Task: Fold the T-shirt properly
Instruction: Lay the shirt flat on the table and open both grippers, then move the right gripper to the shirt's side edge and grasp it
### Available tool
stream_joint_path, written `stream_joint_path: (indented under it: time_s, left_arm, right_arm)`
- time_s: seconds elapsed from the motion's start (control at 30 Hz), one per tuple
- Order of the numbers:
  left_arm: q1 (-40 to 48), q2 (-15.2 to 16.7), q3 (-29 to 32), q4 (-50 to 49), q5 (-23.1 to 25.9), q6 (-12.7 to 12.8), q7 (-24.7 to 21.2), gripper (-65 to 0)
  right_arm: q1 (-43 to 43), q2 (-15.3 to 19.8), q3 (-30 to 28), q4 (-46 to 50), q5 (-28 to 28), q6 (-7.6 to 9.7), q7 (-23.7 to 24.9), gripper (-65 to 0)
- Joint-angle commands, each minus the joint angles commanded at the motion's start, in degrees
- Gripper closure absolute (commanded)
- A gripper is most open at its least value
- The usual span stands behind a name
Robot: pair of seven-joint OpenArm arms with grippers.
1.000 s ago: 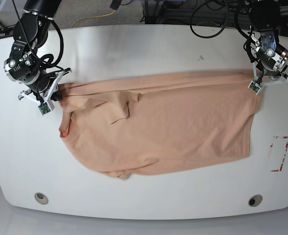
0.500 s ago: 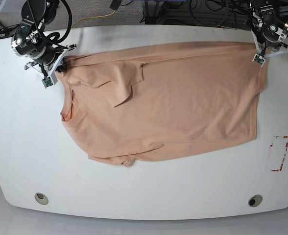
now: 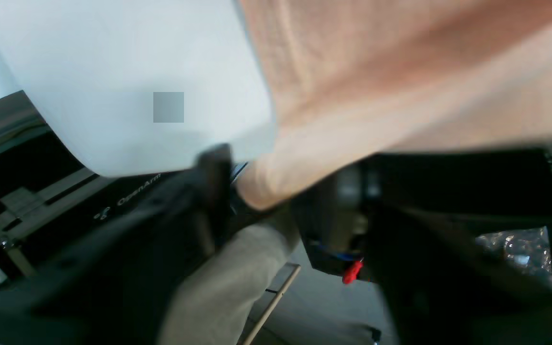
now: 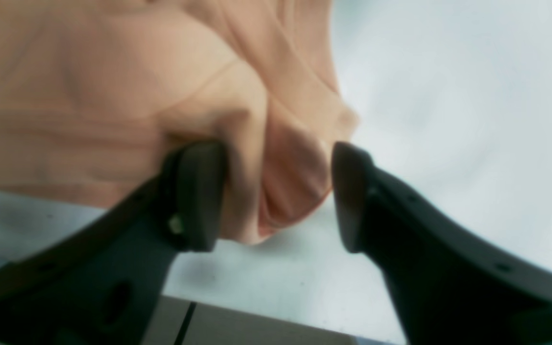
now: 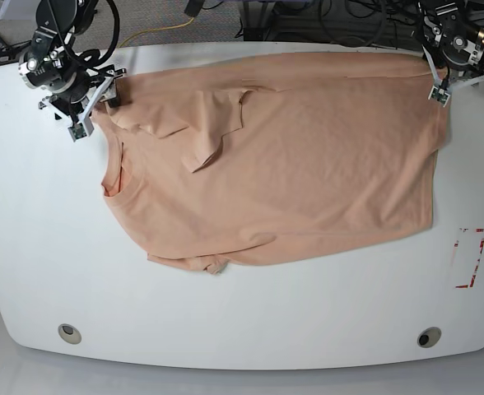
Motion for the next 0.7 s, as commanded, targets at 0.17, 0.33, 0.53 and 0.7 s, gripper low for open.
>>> stream_joint_path:
  time_s: [0.17,0.33,0.53,0.7]
  left_arm:
    - [-1.5,-0.1,0.0,0.1,-0.1,0.0,0.0,-31.7]
    - [-5.5,0.1,-1.8,0.1,-0.1,0.0,0.0,-30.7]
    - [-7.5,-0.1,-1.8,0.0,-0.1,0.0,0.0,-30.7]
    - [-9.8,-0.2,-1.9,-0.1,0.0,0.0,0.0,-30.7]
  right_arm:
    - [3.5,-0.2,0.0,-0.2,0.0,0.00,0.0,-42.2]
    - [10.6,-2.0,-0.1,-2.5,-0.5,0.00,-1.2,-42.3]
    - [18.9,-1.1,-0.1,-7.8,-0.6,0.00,-6.0,-42.3]
    - [28.6,-0.8,-0.1,-17.2,-0.5,0.00,-5.9,-41.7]
